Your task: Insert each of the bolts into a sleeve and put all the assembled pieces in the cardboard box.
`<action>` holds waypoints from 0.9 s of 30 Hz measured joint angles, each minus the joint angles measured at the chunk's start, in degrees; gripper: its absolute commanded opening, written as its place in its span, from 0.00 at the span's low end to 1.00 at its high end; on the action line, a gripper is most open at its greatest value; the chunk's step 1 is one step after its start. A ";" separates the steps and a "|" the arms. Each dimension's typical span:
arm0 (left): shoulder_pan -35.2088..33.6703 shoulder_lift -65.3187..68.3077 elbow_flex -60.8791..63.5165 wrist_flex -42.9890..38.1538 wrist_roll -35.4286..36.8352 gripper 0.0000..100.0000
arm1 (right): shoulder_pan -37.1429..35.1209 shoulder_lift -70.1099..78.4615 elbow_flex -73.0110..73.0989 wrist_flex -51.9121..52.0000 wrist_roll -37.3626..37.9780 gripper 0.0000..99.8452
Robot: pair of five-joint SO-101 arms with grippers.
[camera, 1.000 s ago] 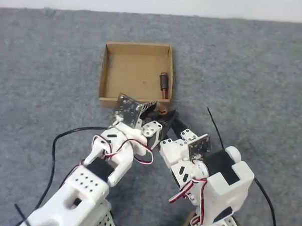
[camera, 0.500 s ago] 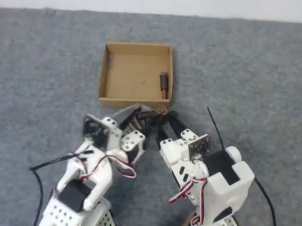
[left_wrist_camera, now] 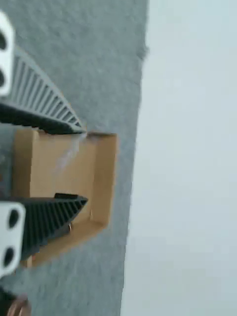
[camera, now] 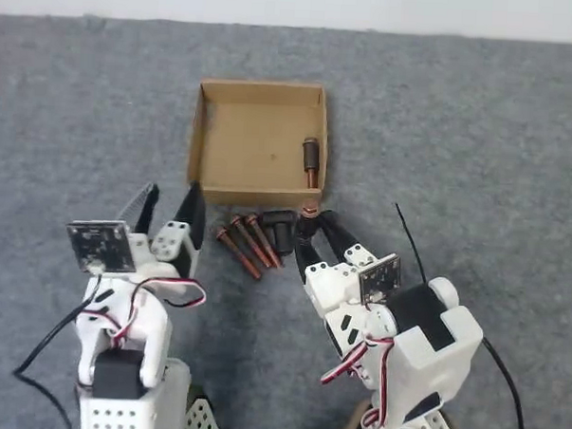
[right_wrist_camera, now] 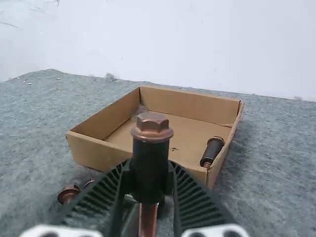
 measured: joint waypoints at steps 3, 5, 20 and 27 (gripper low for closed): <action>-3.08 0.00 3.52 0.00 0.00 0.19 | 0.00 0.00 0.00 0.00 0.00 0.01; -4.13 0.00 5.80 0.00 0.00 0.19 | 0.00 0.00 0.00 0.00 0.00 0.01; -1.14 0.00 10.64 12.13 0.00 0.19 | 1.67 0.00 -0.26 0.00 0.00 0.01; -1.23 0.00 10.64 12.22 0.00 0.19 | 5.54 0.09 -9.67 0.00 0.79 0.01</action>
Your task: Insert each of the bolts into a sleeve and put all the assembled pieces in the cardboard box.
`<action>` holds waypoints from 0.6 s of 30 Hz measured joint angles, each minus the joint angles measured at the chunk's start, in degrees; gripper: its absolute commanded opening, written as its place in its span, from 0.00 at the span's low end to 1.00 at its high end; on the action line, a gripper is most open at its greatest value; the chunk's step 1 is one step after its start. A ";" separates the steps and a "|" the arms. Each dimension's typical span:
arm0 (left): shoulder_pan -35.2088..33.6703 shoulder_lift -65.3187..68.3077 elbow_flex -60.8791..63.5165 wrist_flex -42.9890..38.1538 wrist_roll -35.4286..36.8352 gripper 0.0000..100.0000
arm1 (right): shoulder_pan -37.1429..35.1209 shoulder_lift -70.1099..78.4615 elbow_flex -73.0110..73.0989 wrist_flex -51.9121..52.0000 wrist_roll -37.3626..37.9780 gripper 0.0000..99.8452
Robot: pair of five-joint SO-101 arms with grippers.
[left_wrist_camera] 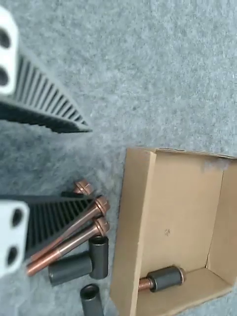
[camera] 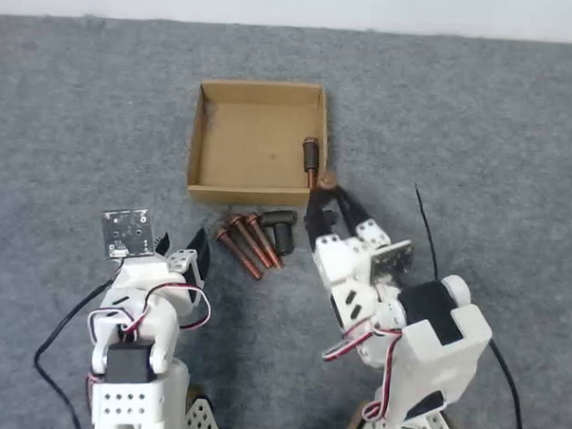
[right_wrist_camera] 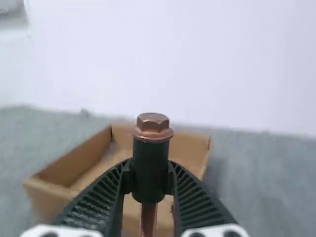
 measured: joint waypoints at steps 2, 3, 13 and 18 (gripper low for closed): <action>0.00 0.00 0.00 0.00 0.00 0.19 | -0.18 0.00 -2.90 0.09 2.99 0.01; 0.00 0.00 0.00 0.00 0.00 0.19 | -0.09 0.00 -4.22 0.97 4.75 0.01; 0.00 0.00 0.00 0.00 0.00 0.19 | 0.00 0.09 -19.69 20.13 10.55 0.01; 0.09 0.00 0.00 0.00 0.00 0.10 | -0.09 0.09 -27.87 32.97 10.55 0.01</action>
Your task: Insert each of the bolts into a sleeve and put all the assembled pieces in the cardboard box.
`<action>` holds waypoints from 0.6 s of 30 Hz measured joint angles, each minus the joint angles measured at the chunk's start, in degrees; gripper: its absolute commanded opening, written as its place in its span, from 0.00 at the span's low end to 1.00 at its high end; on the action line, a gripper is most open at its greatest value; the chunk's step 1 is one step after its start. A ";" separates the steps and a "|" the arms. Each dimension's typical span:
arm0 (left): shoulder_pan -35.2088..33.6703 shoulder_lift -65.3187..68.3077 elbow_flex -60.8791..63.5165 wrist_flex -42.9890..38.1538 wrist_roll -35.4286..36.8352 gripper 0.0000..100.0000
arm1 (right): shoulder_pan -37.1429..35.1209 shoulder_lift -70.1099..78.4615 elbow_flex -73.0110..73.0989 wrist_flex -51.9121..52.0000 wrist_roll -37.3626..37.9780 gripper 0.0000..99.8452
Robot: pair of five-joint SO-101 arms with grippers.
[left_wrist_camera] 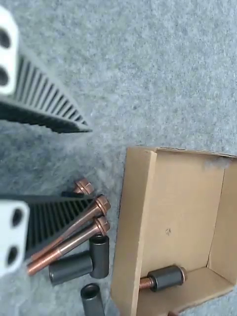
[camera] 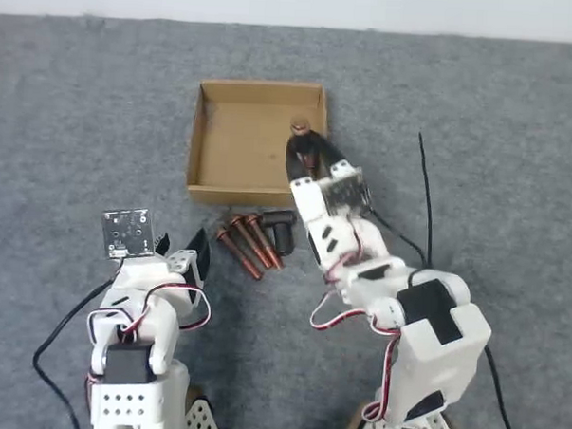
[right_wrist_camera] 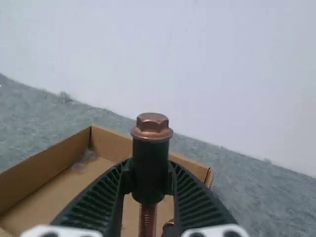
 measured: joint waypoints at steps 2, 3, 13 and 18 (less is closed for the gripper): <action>0.00 0.00 0.00 0.00 0.00 0.04 | 0.00 0.00 -3.52 6.15 0.00 0.01; 0.00 0.00 0.00 0.00 0.00 0.01 | 0.00 0.00 -5.27 9.23 0.00 0.01; -0.18 0.00 0.00 0.00 0.00 0.02 | 0.00 0.00 -21.45 40.44 0.09 0.01; 0.00 0.00 0.00 0.00 0.00 0.02 | 0.00 0.09 -27.87 54.68 0.09 0.01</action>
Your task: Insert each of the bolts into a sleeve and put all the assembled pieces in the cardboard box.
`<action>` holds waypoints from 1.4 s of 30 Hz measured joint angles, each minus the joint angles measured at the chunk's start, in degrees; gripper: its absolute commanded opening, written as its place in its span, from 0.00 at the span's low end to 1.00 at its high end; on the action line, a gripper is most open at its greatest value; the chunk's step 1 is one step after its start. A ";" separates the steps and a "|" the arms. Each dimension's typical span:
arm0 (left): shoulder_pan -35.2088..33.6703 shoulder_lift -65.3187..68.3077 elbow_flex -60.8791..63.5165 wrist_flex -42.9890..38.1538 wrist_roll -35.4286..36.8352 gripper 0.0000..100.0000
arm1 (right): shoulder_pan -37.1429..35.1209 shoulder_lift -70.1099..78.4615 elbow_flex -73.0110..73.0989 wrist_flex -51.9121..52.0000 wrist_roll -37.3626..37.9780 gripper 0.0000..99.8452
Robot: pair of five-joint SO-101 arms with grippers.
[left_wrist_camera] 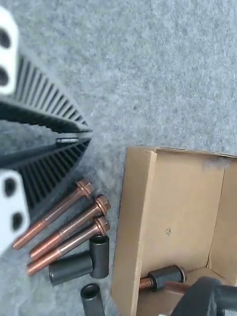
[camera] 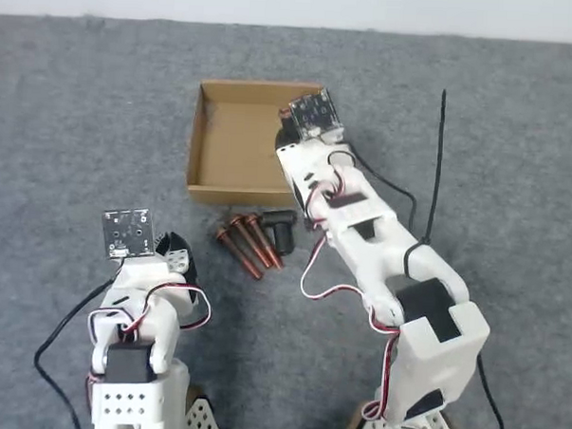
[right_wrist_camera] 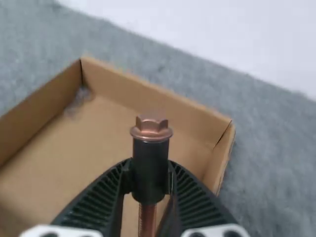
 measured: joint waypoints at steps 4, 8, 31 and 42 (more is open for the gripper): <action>0.00 0.00 0.00 0.00 0.00 0.02 | 0.00 0.00 -3.25 8.18 0.00 0.01; -0.09 0.00 0.00 0.00 0.00 0.02 | 0.00 0.18 -5.63 14.59 0.00 0.01; 0.00 0.00 0.00 0.00 0.00 0.02 | 0.00 14.95 -26.73 35.78 -4.75 0.01; 0.00 0.00 0.00 0.00 -4.04 0.02 | -0.09 14.86 -27.34 38.33 -4.75 0.07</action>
